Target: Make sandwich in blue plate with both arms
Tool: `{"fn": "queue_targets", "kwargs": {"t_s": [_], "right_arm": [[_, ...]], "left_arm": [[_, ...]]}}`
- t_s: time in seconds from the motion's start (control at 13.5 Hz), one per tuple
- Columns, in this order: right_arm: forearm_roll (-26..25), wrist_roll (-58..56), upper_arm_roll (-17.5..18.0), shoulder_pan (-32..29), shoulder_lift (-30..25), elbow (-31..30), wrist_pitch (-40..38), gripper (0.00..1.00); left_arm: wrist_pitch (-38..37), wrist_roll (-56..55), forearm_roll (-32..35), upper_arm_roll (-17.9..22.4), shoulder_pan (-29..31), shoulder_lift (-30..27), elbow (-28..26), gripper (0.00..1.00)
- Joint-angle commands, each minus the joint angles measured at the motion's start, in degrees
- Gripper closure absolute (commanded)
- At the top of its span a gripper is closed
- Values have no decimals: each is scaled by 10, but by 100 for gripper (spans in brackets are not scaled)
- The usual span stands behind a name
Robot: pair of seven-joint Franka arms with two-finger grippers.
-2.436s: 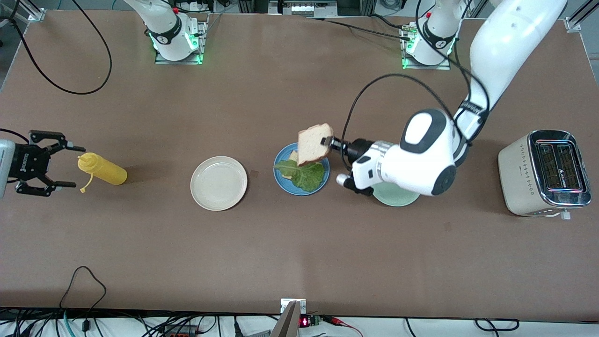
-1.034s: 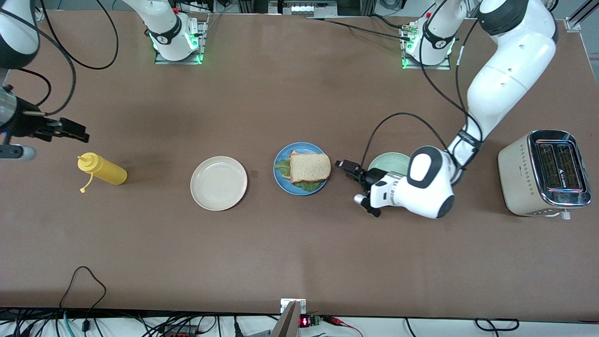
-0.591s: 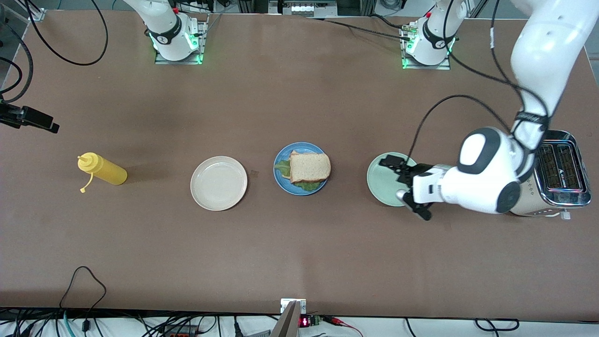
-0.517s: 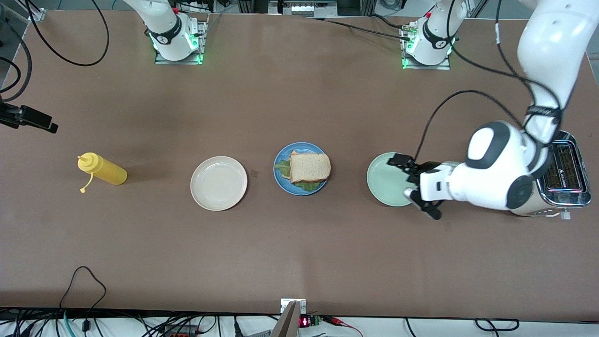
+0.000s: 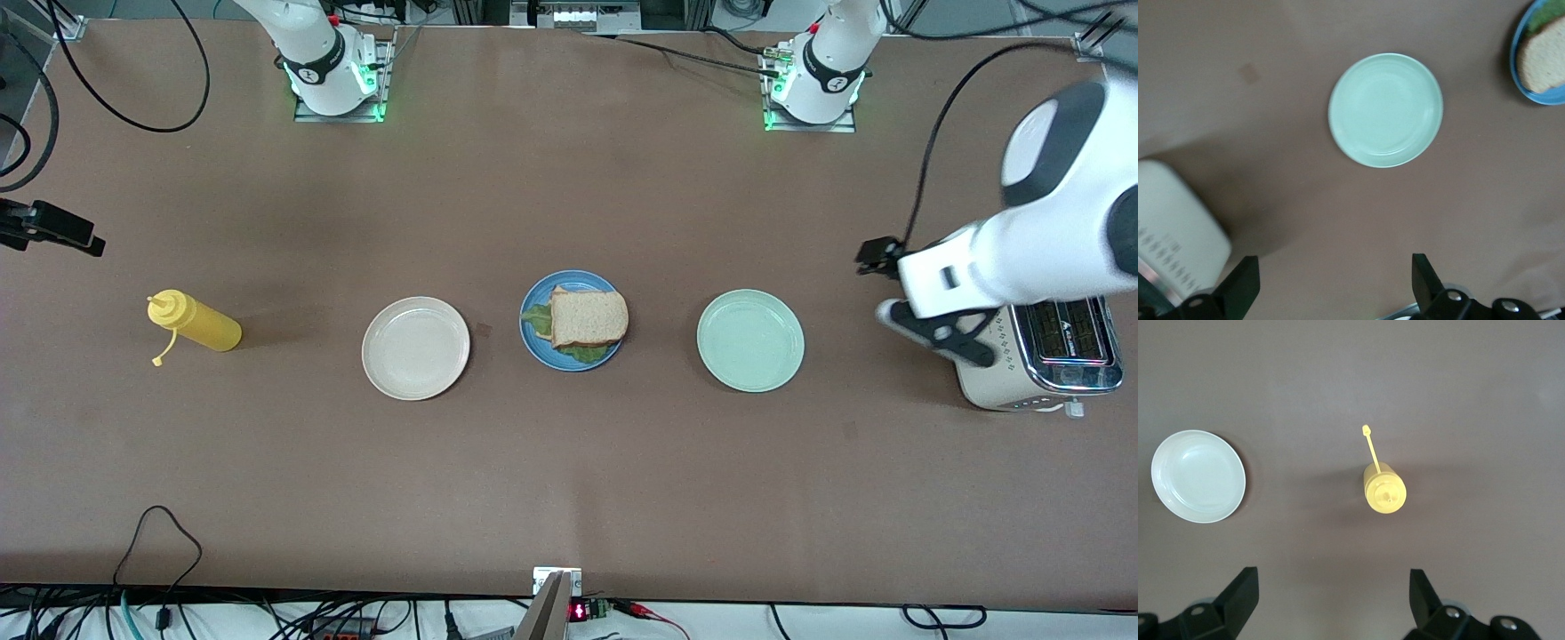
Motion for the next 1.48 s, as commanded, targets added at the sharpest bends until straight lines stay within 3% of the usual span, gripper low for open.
{"fn": "queue_targets", "kwargs": {"t_s": [0.0, 0.22, 0.3, 0.44, 0.52, 1.4], "right_arm": [[-9, 20, -1, 8, -63, -79, 24, 0], [-11, 16, -1, 8, -129, -178, 77, 0], [-11, 13, 0, 7, -131, -180, 74, 0], [-11, 9, 2, 9, -133, -178, 66, 0], [-11, 10, 6, 9, -134, -177, 59, 0], [-11, 14, 7, 5, -132, -157, 38, 0]], "left_arm": [[-2, -3, -55, 135, -67, -91, -37, 0], [39, -72, -89, 256, -162, -166, -103, 0], [67, -73, -87, 282, -188, -191, -132, 0], [112, -81, -89, 290, -204, -241, -195, 0], [118, -81, -90, 293, -208, -246, -202, 0], [83, -93, -97, 294, -202, -216, -166, 0]]}}
